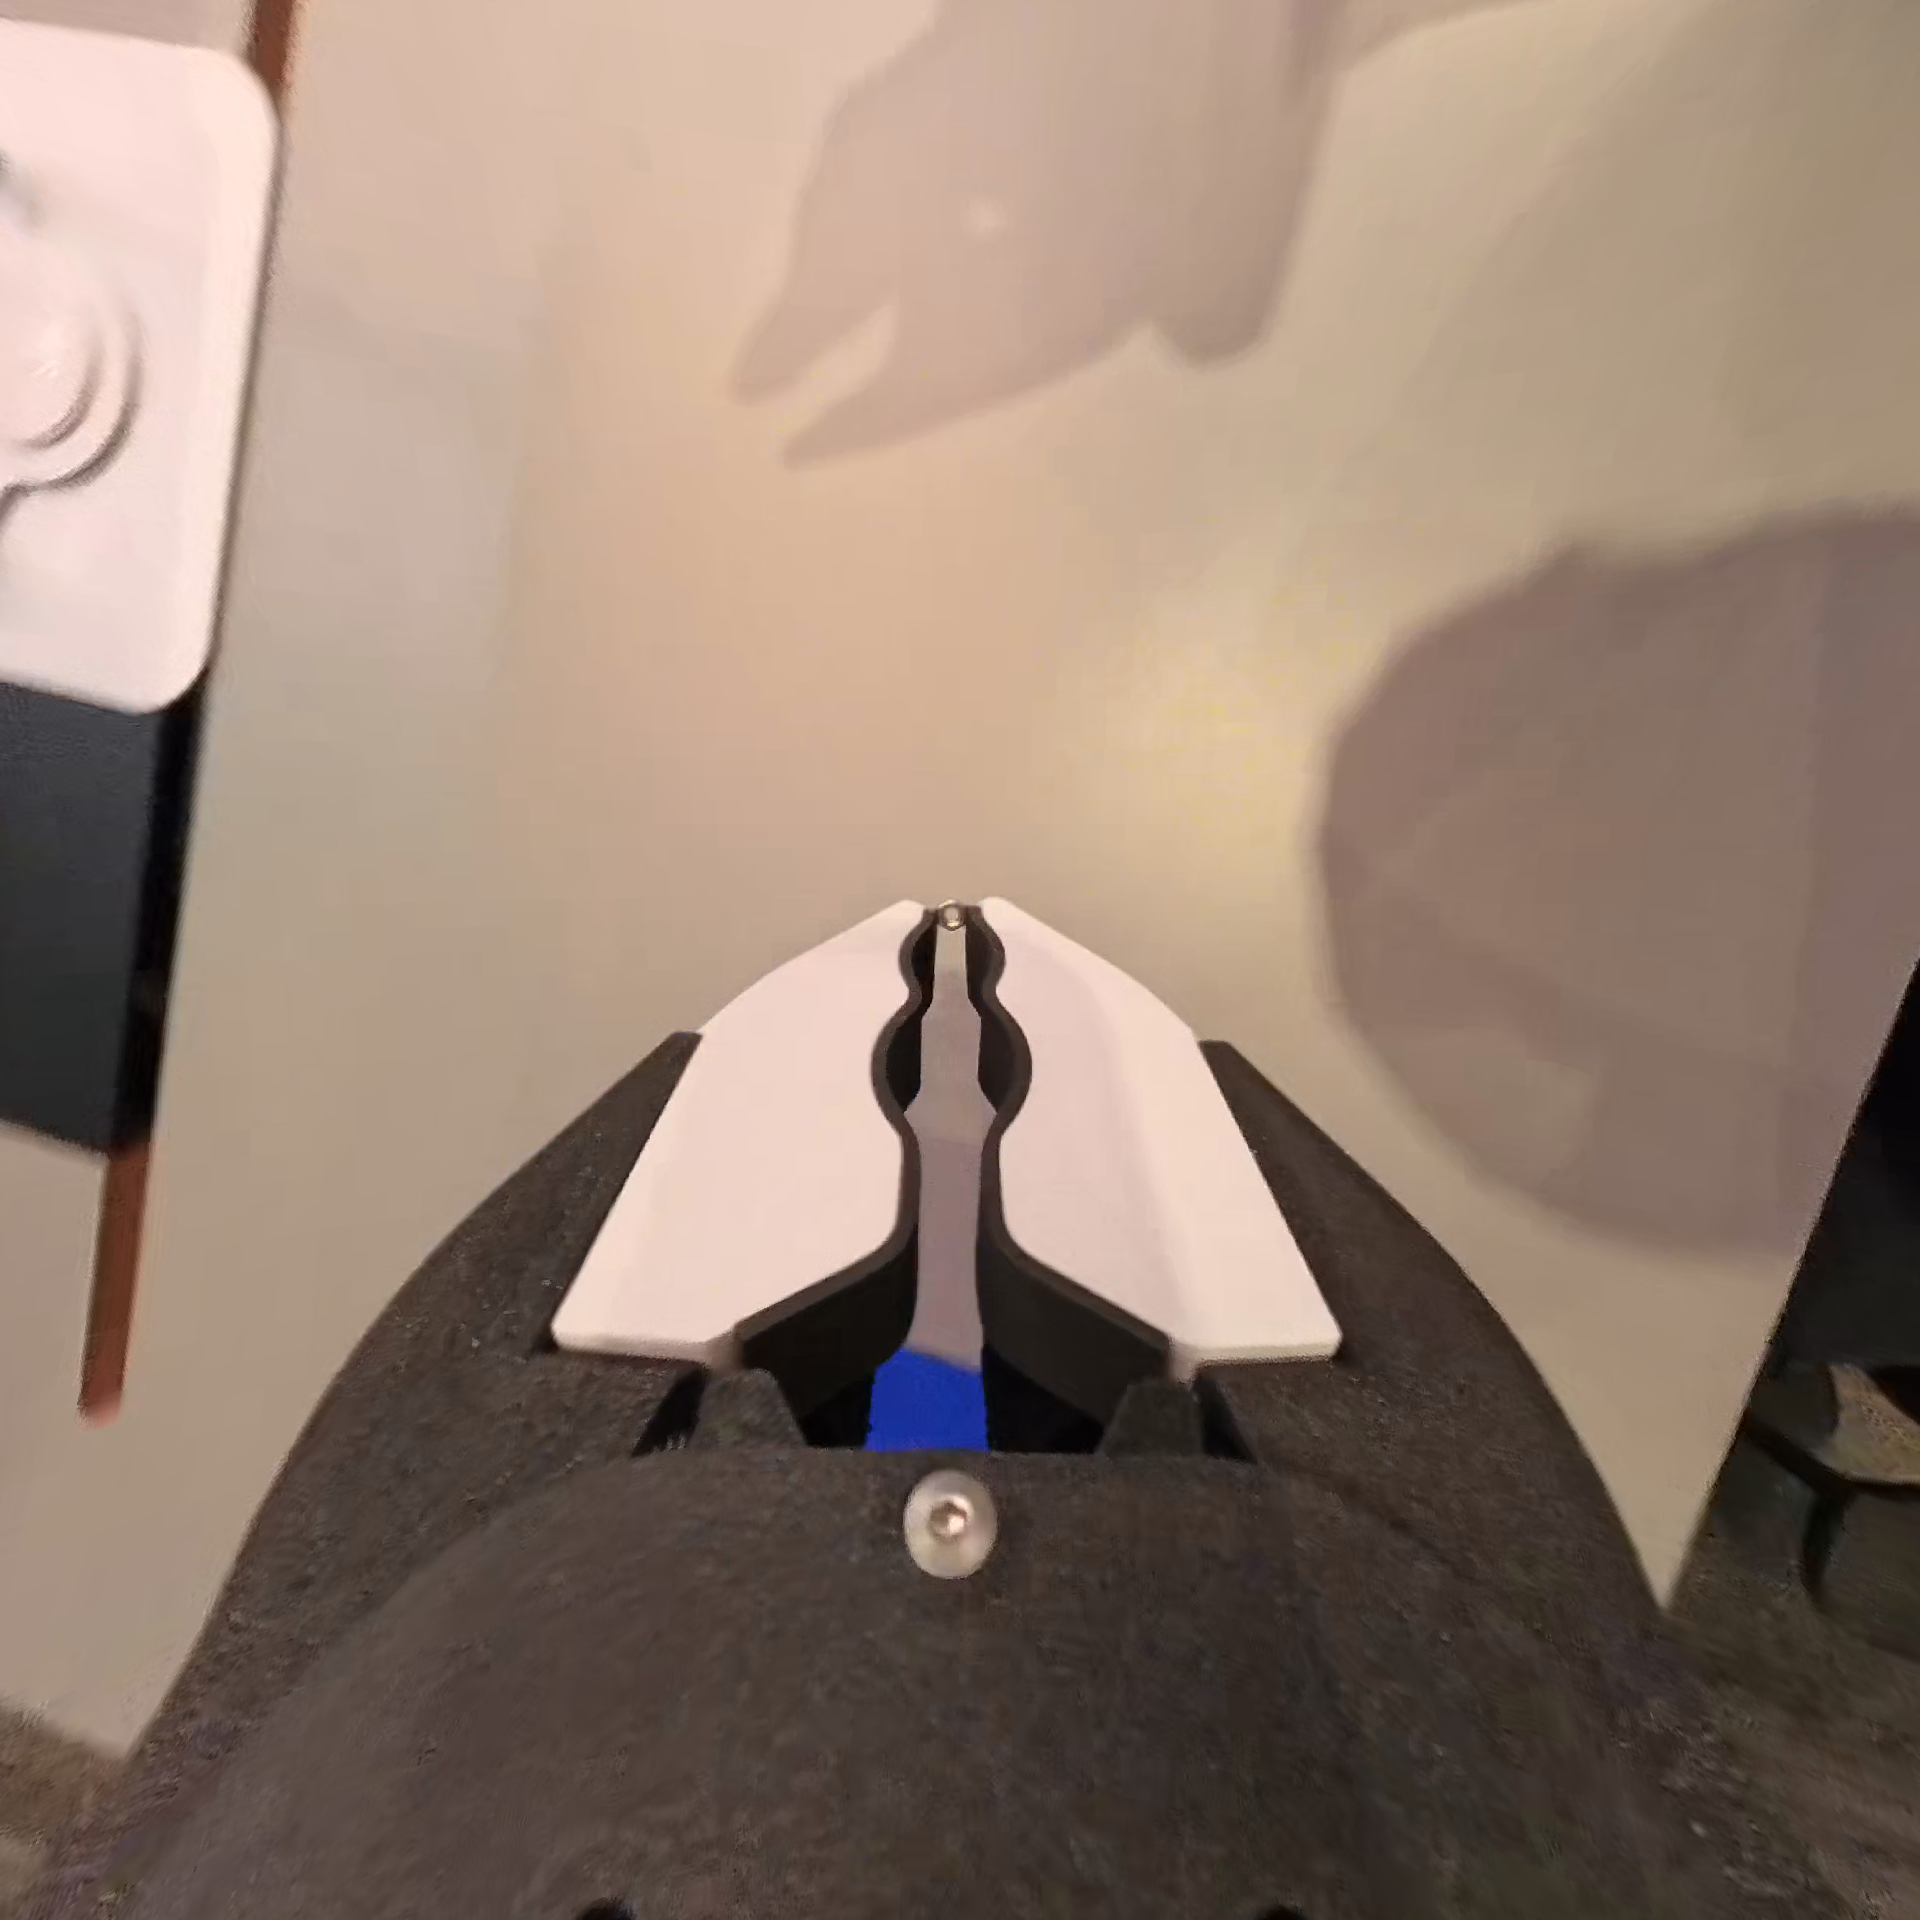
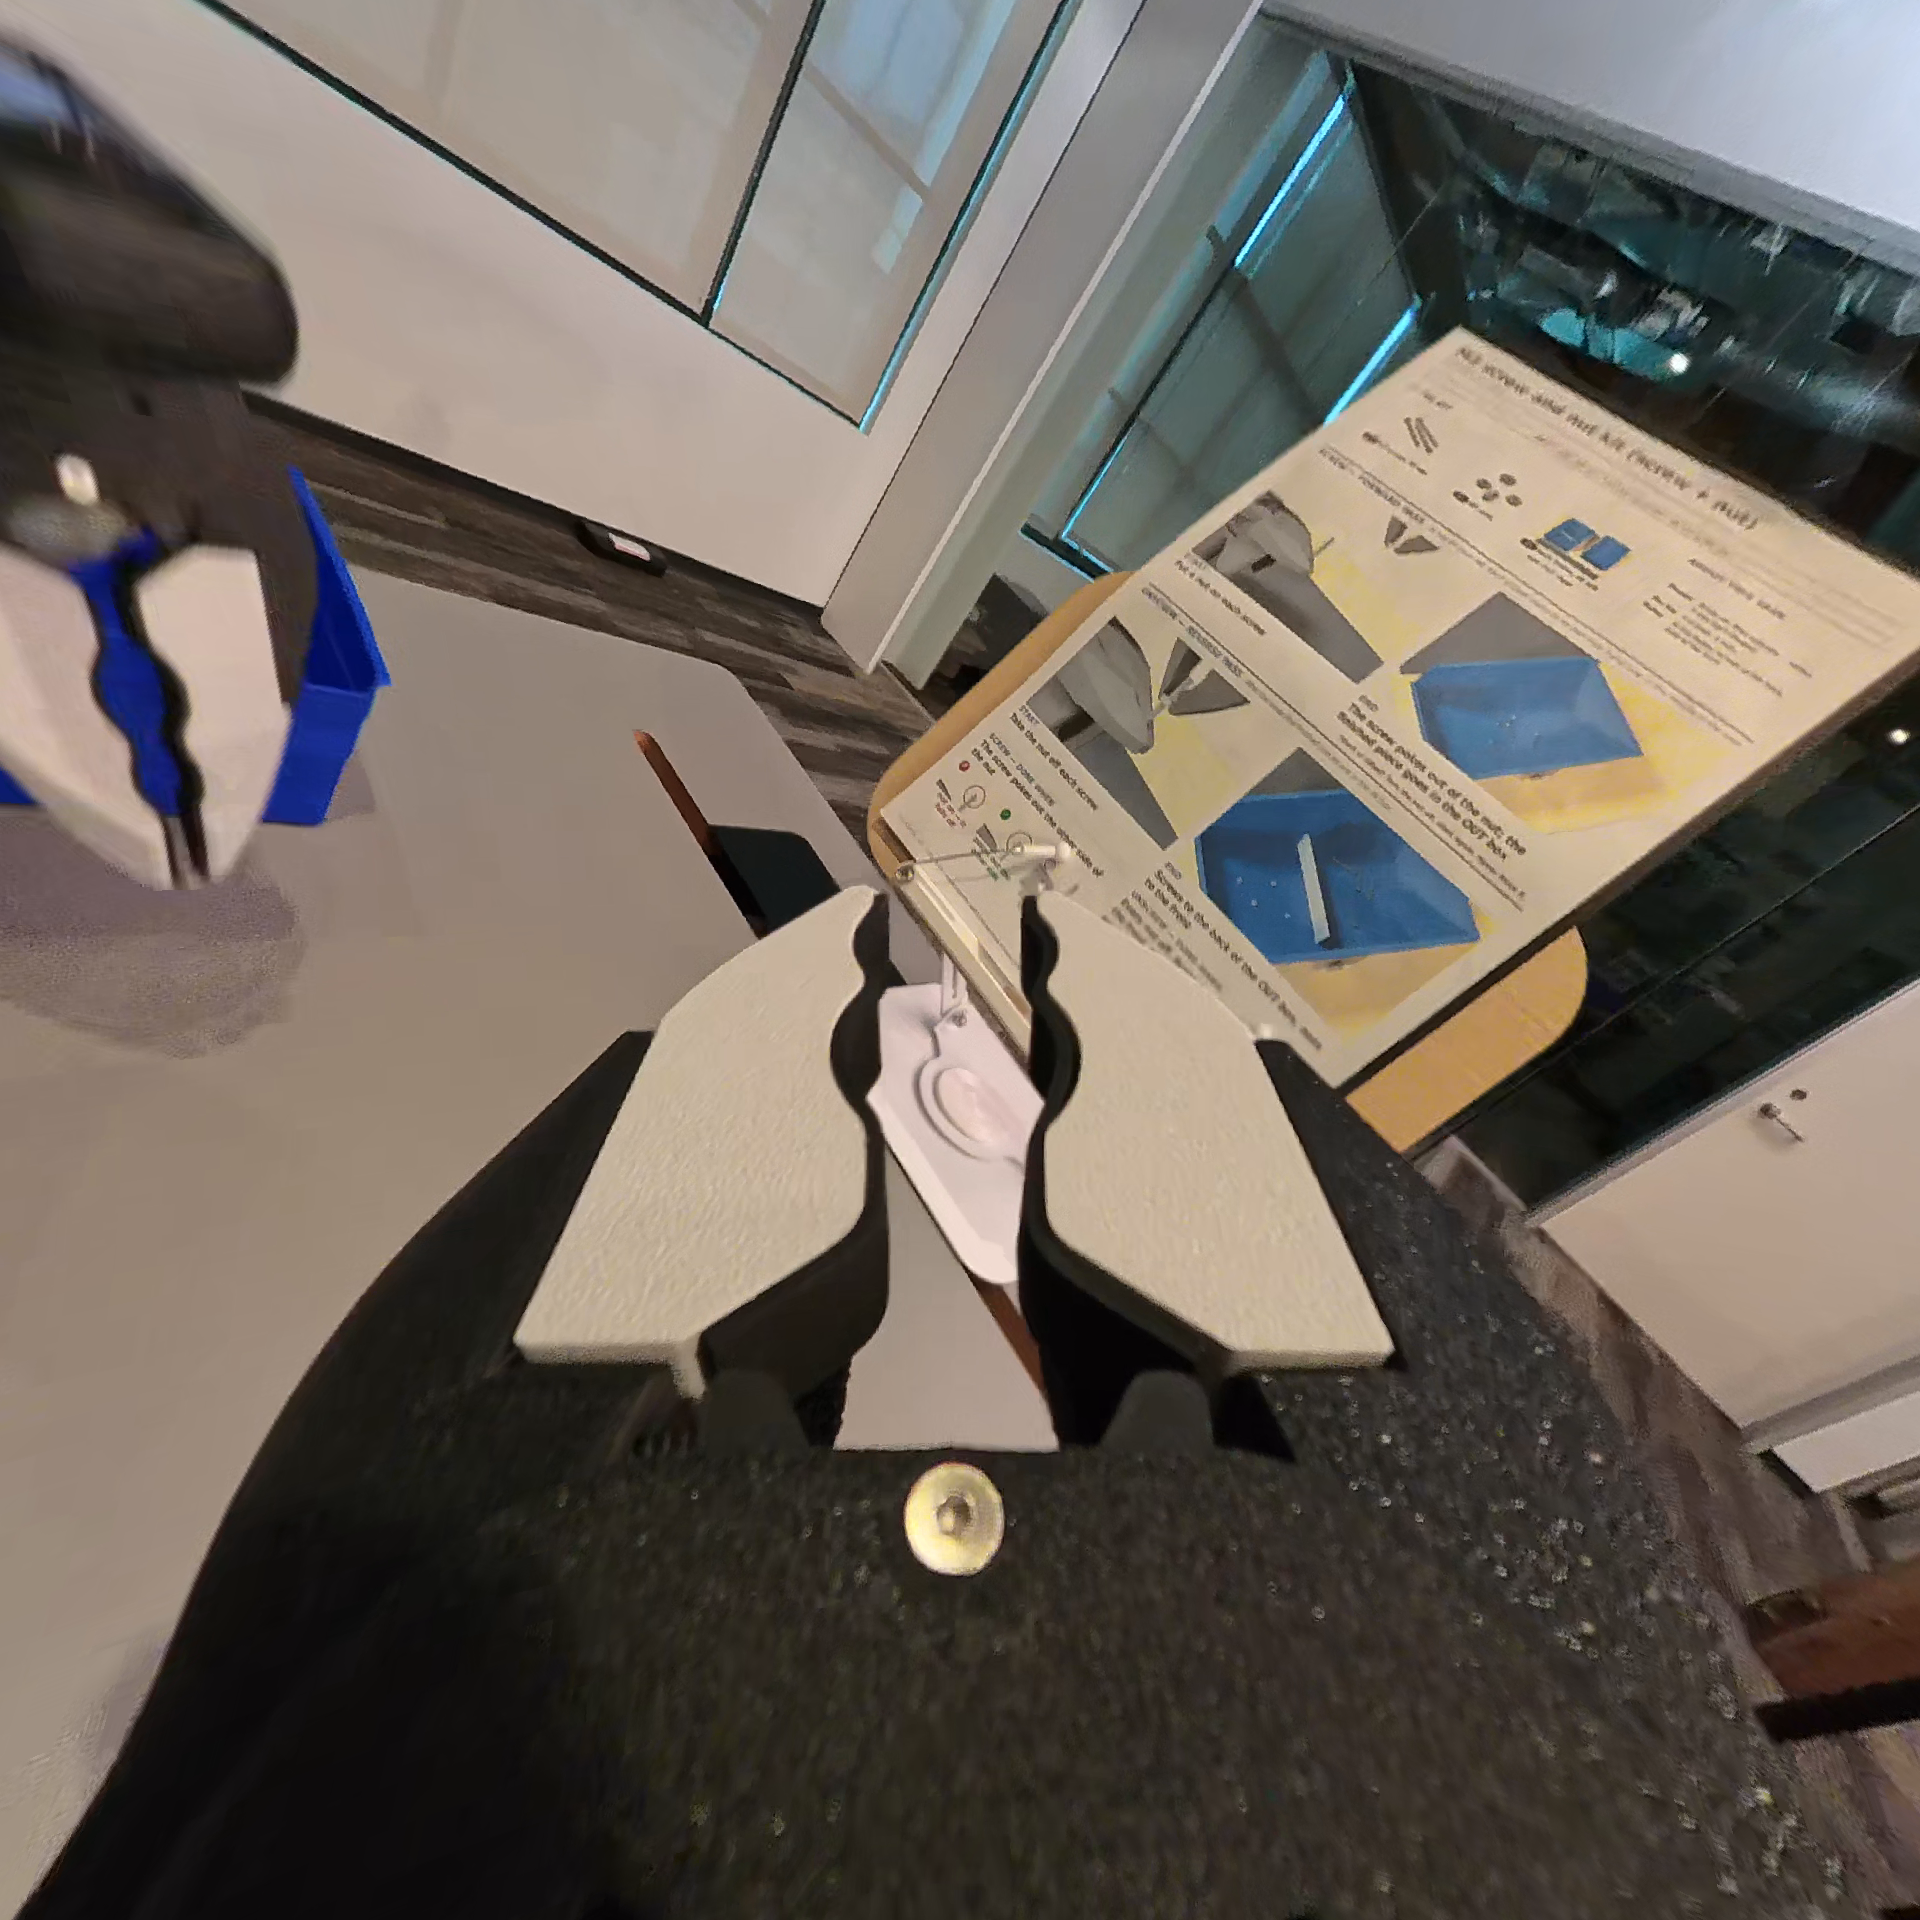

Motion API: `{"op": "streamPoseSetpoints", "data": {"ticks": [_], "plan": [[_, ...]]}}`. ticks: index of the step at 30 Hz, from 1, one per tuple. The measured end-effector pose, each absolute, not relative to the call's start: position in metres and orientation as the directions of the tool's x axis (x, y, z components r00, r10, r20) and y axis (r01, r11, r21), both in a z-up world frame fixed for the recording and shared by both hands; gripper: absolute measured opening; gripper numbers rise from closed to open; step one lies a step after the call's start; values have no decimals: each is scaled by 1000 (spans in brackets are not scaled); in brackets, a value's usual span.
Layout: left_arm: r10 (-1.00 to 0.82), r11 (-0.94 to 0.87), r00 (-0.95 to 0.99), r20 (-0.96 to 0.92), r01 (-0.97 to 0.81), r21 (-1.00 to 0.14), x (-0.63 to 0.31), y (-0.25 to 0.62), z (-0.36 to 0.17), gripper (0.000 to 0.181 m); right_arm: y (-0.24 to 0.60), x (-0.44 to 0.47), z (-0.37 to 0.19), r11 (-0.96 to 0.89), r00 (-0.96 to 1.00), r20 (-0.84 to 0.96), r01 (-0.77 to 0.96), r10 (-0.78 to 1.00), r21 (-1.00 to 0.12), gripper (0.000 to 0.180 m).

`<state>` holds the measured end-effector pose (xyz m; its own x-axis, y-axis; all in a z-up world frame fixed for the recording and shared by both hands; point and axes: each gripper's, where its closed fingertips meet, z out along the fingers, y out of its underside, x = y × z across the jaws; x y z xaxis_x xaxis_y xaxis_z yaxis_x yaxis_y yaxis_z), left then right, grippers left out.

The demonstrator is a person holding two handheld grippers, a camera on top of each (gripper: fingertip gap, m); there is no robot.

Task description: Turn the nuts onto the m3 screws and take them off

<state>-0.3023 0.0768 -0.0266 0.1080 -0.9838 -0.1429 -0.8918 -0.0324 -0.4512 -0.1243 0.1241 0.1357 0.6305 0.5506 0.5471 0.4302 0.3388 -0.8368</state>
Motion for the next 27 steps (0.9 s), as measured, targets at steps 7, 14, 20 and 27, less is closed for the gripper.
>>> {"op": "streamPoseSetpoints", "data": {"ticks": [7,14,20,27], "plan": [[-998,34,-17,-59,-952,-306,-255,72,-119,5,132,-87,135,270,657,491,414,572,-869,24],[-998,57,-50,-39,-977,-206,-250,77,-145,5,133,-64,142,249,691,426,346,584,-904,24],[-996,74,-66,-54,-982,-175,-251,80,-150,5,131,-57,148,262,702,413,319,581,-911,23],[-999,46,-40,-33,-979,-197,-252,79,-153,4,129,-56,151,273,702,416,315,578,-909,23]]}}
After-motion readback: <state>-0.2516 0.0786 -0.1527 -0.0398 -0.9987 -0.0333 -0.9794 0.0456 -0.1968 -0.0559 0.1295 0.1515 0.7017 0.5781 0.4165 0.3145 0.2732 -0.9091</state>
